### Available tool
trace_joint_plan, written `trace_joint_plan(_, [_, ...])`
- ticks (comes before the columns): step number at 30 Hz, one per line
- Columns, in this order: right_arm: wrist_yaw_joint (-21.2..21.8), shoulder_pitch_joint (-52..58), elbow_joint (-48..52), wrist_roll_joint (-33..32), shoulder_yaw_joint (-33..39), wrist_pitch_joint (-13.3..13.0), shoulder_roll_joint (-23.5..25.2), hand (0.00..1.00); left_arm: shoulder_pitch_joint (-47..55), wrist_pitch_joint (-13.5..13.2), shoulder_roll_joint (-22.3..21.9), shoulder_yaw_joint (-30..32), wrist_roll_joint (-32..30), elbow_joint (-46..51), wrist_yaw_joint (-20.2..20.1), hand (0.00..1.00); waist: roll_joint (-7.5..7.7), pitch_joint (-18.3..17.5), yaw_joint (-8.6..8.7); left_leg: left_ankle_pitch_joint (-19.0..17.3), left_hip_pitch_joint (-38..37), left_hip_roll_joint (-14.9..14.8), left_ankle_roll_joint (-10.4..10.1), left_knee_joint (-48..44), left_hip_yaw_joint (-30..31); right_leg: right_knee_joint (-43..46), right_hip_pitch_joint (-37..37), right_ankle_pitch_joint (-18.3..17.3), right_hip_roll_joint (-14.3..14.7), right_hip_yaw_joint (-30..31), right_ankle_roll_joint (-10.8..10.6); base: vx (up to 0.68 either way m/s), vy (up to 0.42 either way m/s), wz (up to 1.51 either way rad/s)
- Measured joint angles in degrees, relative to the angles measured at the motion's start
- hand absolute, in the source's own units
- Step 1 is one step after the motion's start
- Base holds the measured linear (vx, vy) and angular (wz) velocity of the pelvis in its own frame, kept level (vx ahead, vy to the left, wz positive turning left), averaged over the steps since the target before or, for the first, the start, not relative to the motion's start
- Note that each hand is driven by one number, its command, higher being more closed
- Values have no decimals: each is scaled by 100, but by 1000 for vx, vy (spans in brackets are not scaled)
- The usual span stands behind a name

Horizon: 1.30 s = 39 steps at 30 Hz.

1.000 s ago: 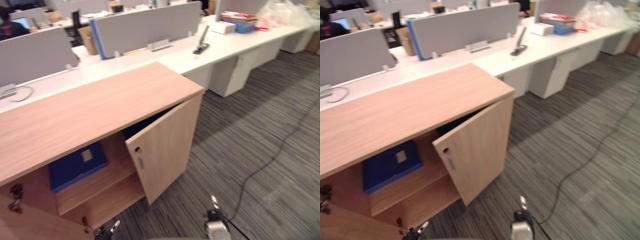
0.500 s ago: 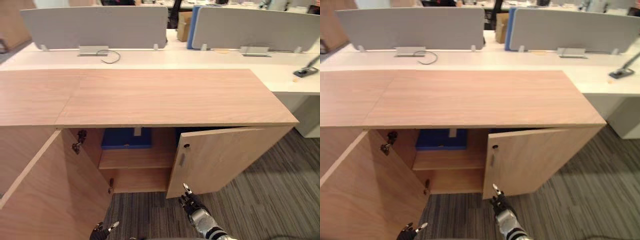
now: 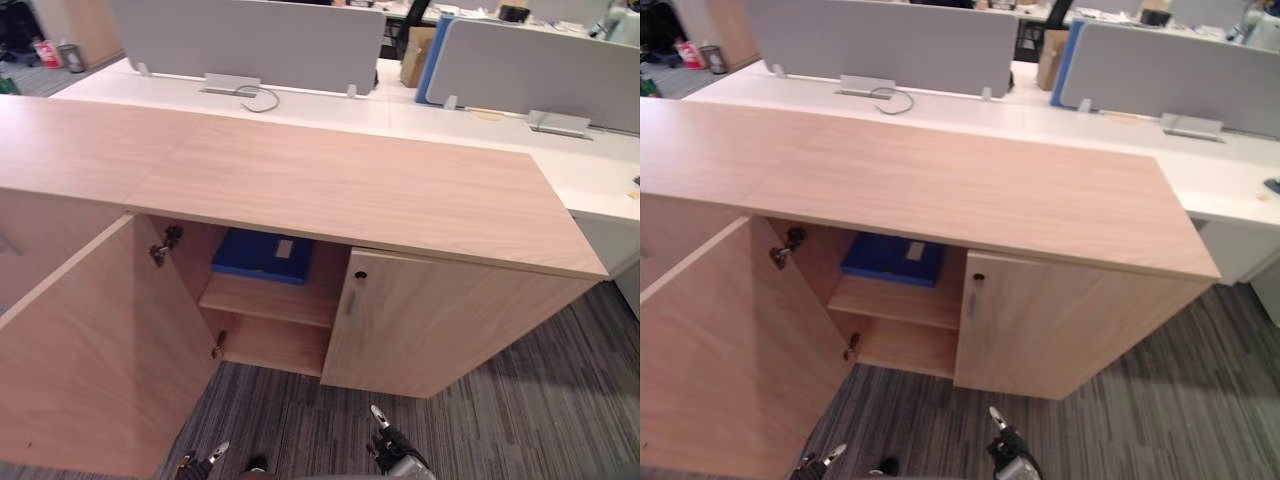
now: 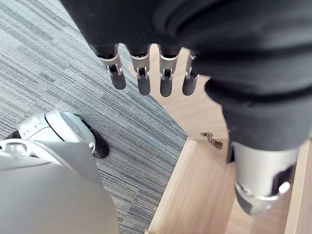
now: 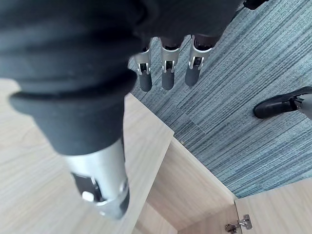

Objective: Walk over to the cabinet, pick up the folder, carry it to the office cabinet, place the folder inside the office cabinet, then close the office cabinet door

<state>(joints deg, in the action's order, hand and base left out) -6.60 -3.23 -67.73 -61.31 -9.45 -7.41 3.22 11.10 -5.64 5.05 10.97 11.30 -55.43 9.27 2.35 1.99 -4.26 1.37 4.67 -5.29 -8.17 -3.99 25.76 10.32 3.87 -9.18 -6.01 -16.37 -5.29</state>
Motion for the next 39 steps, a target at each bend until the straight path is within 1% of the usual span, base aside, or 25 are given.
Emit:
trace_joint_plan(1, [-57, -33, -7, 235, 340, -33, 44, 0, -68, 1, 19, -43, -1, 53, 27, 0, 28, 87, 44, 108, 267, -43, 238, -91, -553, -39, 42, 9, -71, -408, 15, -132, -2, 117])
trace_joint_plan(2, [-76, -62, -14, 305, 460, -44, 47, 0, -113, 3, 30, -49, -1, 79, 30, 0, 30, 158, 68, 83, 396, -126, 345, -291, -1032, -40, 57, 9, -104, -585, 16, -139, 18, 137])
trace_joint_plan(3, [-107, -110, -64, 483, 647, -47, 40, 0, -144, 3, 30, -56, -6, 126, 33, 0, 12, 226, 60, -21, 635, -239, 434, -719, -1698, -36, 119, 7, -155, -779, 17, -65, 118, 102])
trace_joint_plan(4, [-145, -169, -168, 785, 995, 3, 24, 0, -87, 15, 18, -56, -120, 182, 36, 0, -22, 257, 43, -307, 877, -372, 464, -1492, -2490, -6, 152, 3, -236, -973, 18, -18, 168, 94])
trace_joint_plan(5, [-162, -202, -221, 987, 1386, 64, 23, 0, -28, 21, 1, -54, -315, 206, 33, 0, -66, 286, 31, -705, 1006, -421, 452, -2052, -2974, 36, 151, 5, -310, -1043, 4, 25, 218, 63])
trace_joint_plan(6, [-167, -227, -221, 1089, 1581, 86, 27, 0, -5, 23, -6, -51, -394, 205, 32, 0, -95, 326, 26, -797, 1071, -426, 464, -2196, -3079, 74, 147, 2, -327, -1053, -15, 42, 212, 37])
trace_joint_plan(7, [-166, -346, -234, 1223, 1997, 139, 59, 0, 5, 27, 4, -41, -518, 197, 14, 0, -136, 466, -25, -811, 1124, -323, 482, -2267, -3083, 133, 139, -35, -378, -1019, -49, 12, 281, 35])
trace_joint_plan(8, [-139, -352, -249, 1332, 2284, 193, 62, 0, 5, 38, 44, -21, -536, 186, -33, 0, -79, 519, -20, -734, 1137, -126, 599, -2099, -3033, 10, 134, -54, -421, -942, -76, -5, 245, 40])
trace_joint_plan(9, [-138, -363, -245, 1332, 2474, 193, 63, 0, 3, 41, 59, -22, -556, 173, -49, 0, -66, 520, -9, -672, 1137, -32, 663, -1985, -2994, -46, 133, -51, -432, -857, -73, -16, 196, 68])
trace_joint_plan(11, [-112, -363, -225, 1325, 2992, 183, 39, 0, -6, 65, 60, -11, -650, 109, -101, 0, -51, 518, 16, -497, 1016, 340, 807, -1476, -2992, -201, 165, 5, -623, -766, -17, -7, 126, 66])
trace_joint_plan(12, [-97, -365, -226, 1322, 3099, 184, 64, 0, 6, 69, 58, 3, -652, 56, -103, 0, -42, 512, 13, -424, 938, 405, 825, -1314, -3019, -245, 184, 18, -656, -732, 4, 2, 98, 30])
trace_joint_plan(13, [-56, -365, -231, 1314, 3269, 201, 95, 0, 25, 89, 67, 67, -659, -111, -141, 0, -38, 500, 21, -155, 687, 549, 860, -745, -3039, -391, 218, 45, -703, -619, 49, 33, 36, 11])
trace_joint_plan(14, [-29, -353, -222, 1304, 3384, 196, 98, 0, 50, 108, 71, 90, -668, -210, -152, 0, -19, 453, 49, 209, 368, 676, 863, -7, -3041, -533, 229, 83, -731, -528, 109, 69, 3, 12])
trace_joint_plan(15, [-15, -350, -193, 1299, 3528, 189, 102, 0, 51, 123, 70, 92, -679, -303, -152, 0, -43, 430, 102, 559, 39, 729, 840, 721, -3030, -605, 242, 120, -726, -531, 145, 87, -24, 13])
trace_joint_plan(17, [-8, -376, -173, 1299, 3605, 170, 102, 0, 23, 137, 102, 90, -685, -377, -178, 0, -29, 463, 212, 788, -49, 774, 822, 953, -2939, -622, 302, 173, -702, -587, 82, 68, -24, 25])
trace_joint_plan(20, [20, -289, -185, 1302, 3752, 166, 95, 0, 8, 120, 173, 46, -680, -434, -235, 0, 55, 404, 210, 787, -69, 792, 820, 953, -2825, -729, 426, 202, -667, -684, 40, 87, -56, 16])
trace_joint_plan(23, [19, -286, -284, 1308, 3779, 170, 24, 0, -30, 106, 220, -60, -516, -546, -274, 0, 61, 401, 234, 784, -116, 800, 814, 953, -2773, -767, 538, 212, -641, -715, 28, 81, -64, 18])
trace_joint_plan(24, [20, -290, -329, 1308, 3882, 172, 22, 0, -29, 104, 225, -71, -392, -561, -288, 0, 61, 401, 247, 780, -140, 792, 807, 953, -2764, -766, 568, 212, -628, -714, 29, 55, -41, 7])
trace_joint_plan(25, [20, -335, -407, 1309, 3933, 172, 15, 0, -19, 92, 230, -71, -109, -597, -339, 0, 62, 401, 249, 769, -177, 777, 792, 954, -2763, -765, 610, 213, -613, -712, 30, 49, -39, 4])
trace_joint_plan(28, [27, -347, -414, 1303, 3931, 174, 9, 0, -2, 77, 208, -28, 444, -589, -396, 0, 62, 403, 247, 744, -248, 737, 756, 956, -2763, -760, 678, 215, -578, -705, 34, 20, -33, 0])
trace_joint_plan(31, [42, -330, -413, 1288, 3911, 167, 5, 0, -5, 73, 87, 423, 768, -443, -387, 0, 60, 405, 270, 671, -292, 681, 680, 958, -2782, -758, 704, 222, -534, -696, 46, -19, -16, -6])
trace_joint_plan(34, [87, -238, -394, 1280, 3911, 161, -21, 0, -14, 78, -71, 953, 993, 159, -309, 0, 62, 407, 305, 618, -299, 634, 733, 958, -2789, -761, 706, 222, -493, -687, 49, -35, -11, -5])
trace_joint_plan(36, [91, -172, -378, 1278, 3914, 155, -51, 0, -34, 69, -57, 1388, 1010, 598, -236, 0, 62, 407, 319, 616, -315, 602, 730, 958, -2829, -781, 708, 220, -469, -664, 55, -27, -12, -12])
trace_joint_plan(38, [106, -60, -372, 1299, 3939, 159, -98, 0, -171, 63, 125, 2040, 971, 894, -135, 0, 61, 407, 332, 596, -371, 573, 713, 958, -2903, -821, 738, 191, -448, -586, 111, -12, -9, -18])
trace_joint_plan(39, [119, -25, -367, 1302, 3947, 164, -106, 0, -218, 65, 202, 2196, 929, 912, -108, 0, 63, 402, 332, 588, -383, 567, 708, 957, -2926, -833, 744, 172, -445, -563, 143, -3, -7, -18])
